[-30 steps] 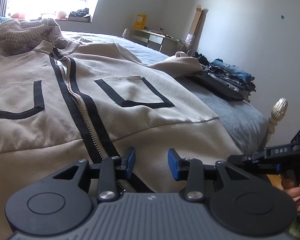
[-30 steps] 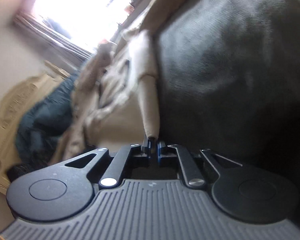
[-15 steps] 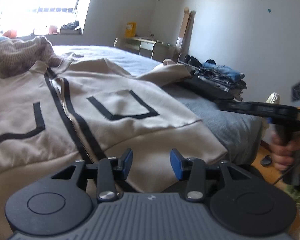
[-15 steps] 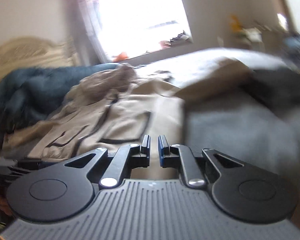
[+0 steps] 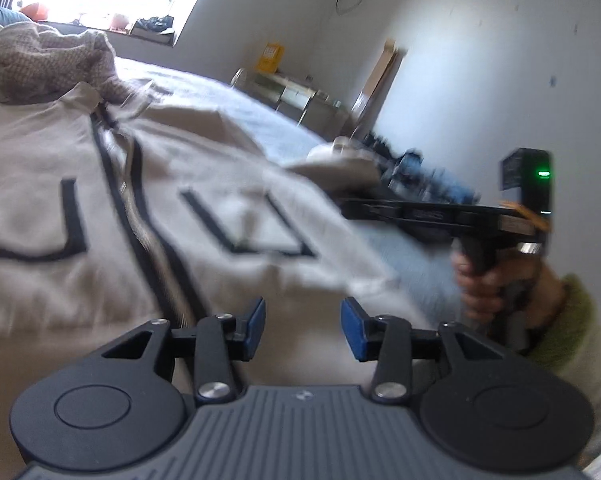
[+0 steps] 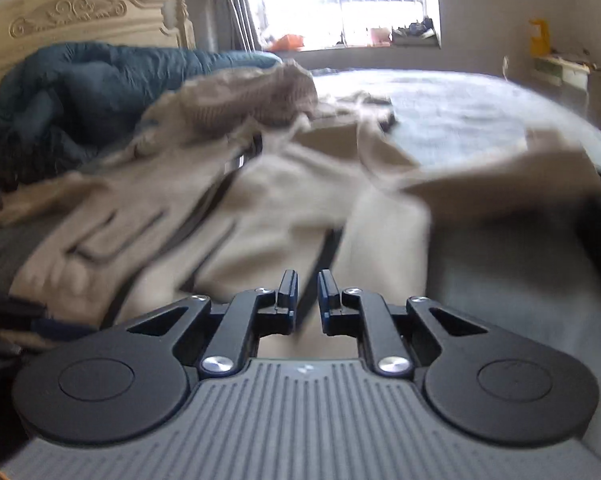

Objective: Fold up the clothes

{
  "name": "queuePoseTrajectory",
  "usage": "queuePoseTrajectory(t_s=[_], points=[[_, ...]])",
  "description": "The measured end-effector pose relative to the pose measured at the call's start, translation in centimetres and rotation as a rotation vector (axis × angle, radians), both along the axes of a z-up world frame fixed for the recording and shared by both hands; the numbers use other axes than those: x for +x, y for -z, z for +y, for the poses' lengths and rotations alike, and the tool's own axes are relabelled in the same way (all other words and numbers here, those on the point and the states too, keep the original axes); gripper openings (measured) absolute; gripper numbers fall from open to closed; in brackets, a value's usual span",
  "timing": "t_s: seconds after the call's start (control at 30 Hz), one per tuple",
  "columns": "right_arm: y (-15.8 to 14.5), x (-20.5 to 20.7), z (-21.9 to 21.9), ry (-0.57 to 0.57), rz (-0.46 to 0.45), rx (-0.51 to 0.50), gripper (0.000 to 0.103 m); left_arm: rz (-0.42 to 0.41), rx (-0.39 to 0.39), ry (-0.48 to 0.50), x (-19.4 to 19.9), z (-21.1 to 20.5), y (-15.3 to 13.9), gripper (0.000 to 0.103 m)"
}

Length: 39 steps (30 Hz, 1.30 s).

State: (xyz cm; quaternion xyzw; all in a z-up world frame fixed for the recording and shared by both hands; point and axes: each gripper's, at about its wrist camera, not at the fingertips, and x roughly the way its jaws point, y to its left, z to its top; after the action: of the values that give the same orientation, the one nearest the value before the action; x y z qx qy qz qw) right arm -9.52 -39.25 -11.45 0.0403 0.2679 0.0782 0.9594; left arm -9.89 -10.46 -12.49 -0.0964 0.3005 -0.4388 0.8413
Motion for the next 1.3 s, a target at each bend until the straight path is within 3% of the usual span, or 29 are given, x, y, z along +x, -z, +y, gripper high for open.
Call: queuePoseTrajectory(t_s=[0.13, 0.23, 0.4, 0.5, 0.67, 0.73, 0.8, 0.93, 1.0, 1.1, 1.2, 1.3], points=[[-0.8, 8.5, 1.0, -0.036, -0.003, -0.052, 0.010, -0.017, -0.003, -0.011, 2.9, -1.6, 0.6, 0.044], [0.1, 15.9, 1.1, -0.056, 0.046, -0.062, 0.010, 0.046, 0.011, -0.022, 4.4, -2.0, 2.7, 0.044], [3.7, 27.2, -0.8, 0.014, 0.138, -0.162, 0.008, 0.051, -0.038, -0.013, 4.9, -1.1, 4.7, 0.043], [6.1, 31.6, -3.2, 0.069, 0.164, -0.144, 0.003, 0.058, -0.062, -0.015, 5.1, -0.9, 5.0, 0.043], [4.4, 32.4, -3.0, 0.120, 0.165, -0.114, 0.006, 0.070, -0.104, -0.007, 5.4, -0.2, 5.4, 0.043], [2.5, 31.3, -1.8, 0.078, 0.101, -0.115, 0.009, 0.066, -0.114, -0.002, 5.4, 0.1, 5.5, 0.043], [1.5, 31.2, -0.4, 0.005, 0.096, -0.083, 0.009, 0.064, -0.122, 0.000, 5.3, 0.2, 5.5, 0.043], [4.3, 35.5, 2.5, -0.034, 0.210, -0.110, 0.009, 0.083, -0.149, -0.002, 5.5, 0.5, 5.6, 0.044], [6.2, 37.8, 3.2, 0.015, 0.194, -0.188, 0.007, 0.098, -0.167, -0.013, 5.9, 0.6, 5.5, 0.048], [5.8, 39.5, 2.8, 0.090, 0.196, -0.124, 0.004, 0.123, -0.198, -0.019, 6.2, 1.1, 5.5, 0.052], [3.8, 38.4, 3.2, 0.097, 0.161, -0.130, 0.008, 0.127, -0.224, -0.010, 6.1, 1.4, 5.7, 0.053], [1.1, 35.4, 4.8, -0.032, 0.107, -0.084, 0.009, 0.112, -0.232, -0.004, 5.8, 1.5, 5.8, 0.055]])
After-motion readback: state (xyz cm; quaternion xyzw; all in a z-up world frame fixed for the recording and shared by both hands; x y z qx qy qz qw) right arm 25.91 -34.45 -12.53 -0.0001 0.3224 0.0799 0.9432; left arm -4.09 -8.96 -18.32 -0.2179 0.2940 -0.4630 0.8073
